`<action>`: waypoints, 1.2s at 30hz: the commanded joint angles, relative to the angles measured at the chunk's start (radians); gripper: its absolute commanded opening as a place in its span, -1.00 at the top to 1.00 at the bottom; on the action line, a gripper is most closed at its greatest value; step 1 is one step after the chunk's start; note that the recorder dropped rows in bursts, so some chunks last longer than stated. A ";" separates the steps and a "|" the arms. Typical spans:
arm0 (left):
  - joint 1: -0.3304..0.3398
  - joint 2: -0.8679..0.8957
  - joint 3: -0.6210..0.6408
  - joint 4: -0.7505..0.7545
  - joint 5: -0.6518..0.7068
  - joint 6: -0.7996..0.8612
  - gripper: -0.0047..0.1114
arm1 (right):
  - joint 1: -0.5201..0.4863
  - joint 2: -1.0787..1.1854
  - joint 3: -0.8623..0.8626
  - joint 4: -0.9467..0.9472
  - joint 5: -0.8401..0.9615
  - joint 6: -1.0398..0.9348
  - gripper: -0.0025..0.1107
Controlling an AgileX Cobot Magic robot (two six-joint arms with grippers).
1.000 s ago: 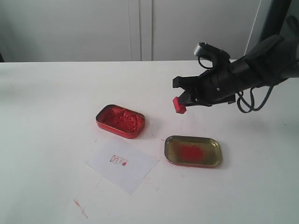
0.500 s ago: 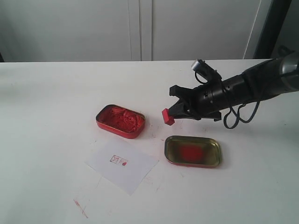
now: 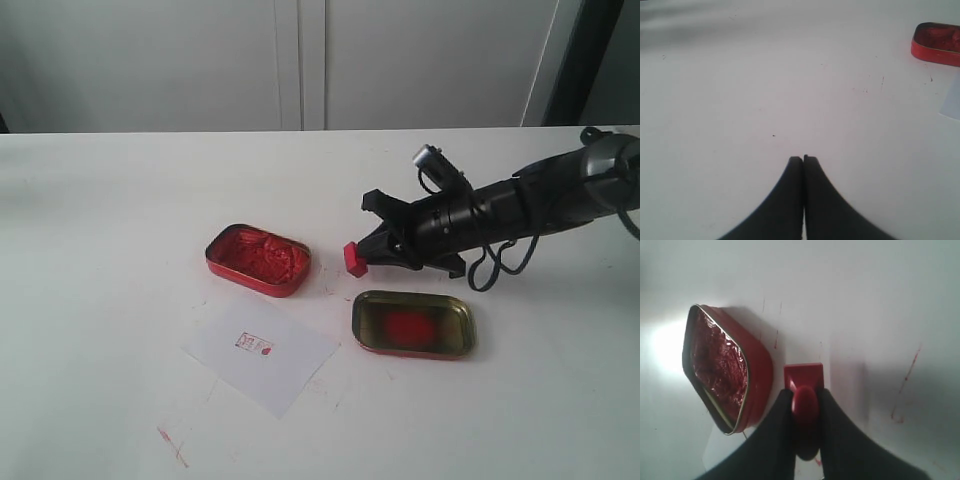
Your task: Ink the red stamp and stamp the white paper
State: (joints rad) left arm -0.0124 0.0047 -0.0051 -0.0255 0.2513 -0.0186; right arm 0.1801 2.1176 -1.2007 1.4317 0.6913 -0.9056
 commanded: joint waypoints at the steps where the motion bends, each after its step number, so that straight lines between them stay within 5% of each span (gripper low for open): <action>1: 0.000 -0.005 0.005 0.002 -0.005 0.001 0.92 | -0.011 0.001 0.004 0.009 -0.015 -0.008 0.96; 18: 0.000 -0.005 0.005 0.002 -0.005 0.001 0.92 | -0.011 0.001 0.004 -0.014 -0.058 0.022 0.17; 33: 0.000 -0.005 0.005 0.002 -0.005 0.001 0.92 | -0.047 -0.110 0.004 -0.097 -0.238 0.012 0.17; 36: 0.000 -0.005 0.005 0.002 -0.005 0.001 0.92 | -0.049 -0.131 0.004 -0.172 -0.238 0.012 0.29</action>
State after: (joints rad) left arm -0.0124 0.0047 -0.0051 -0.0255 0.2513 -0.0186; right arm 0.1404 2.0154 -1.2007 1.3311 0.4569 -0.8824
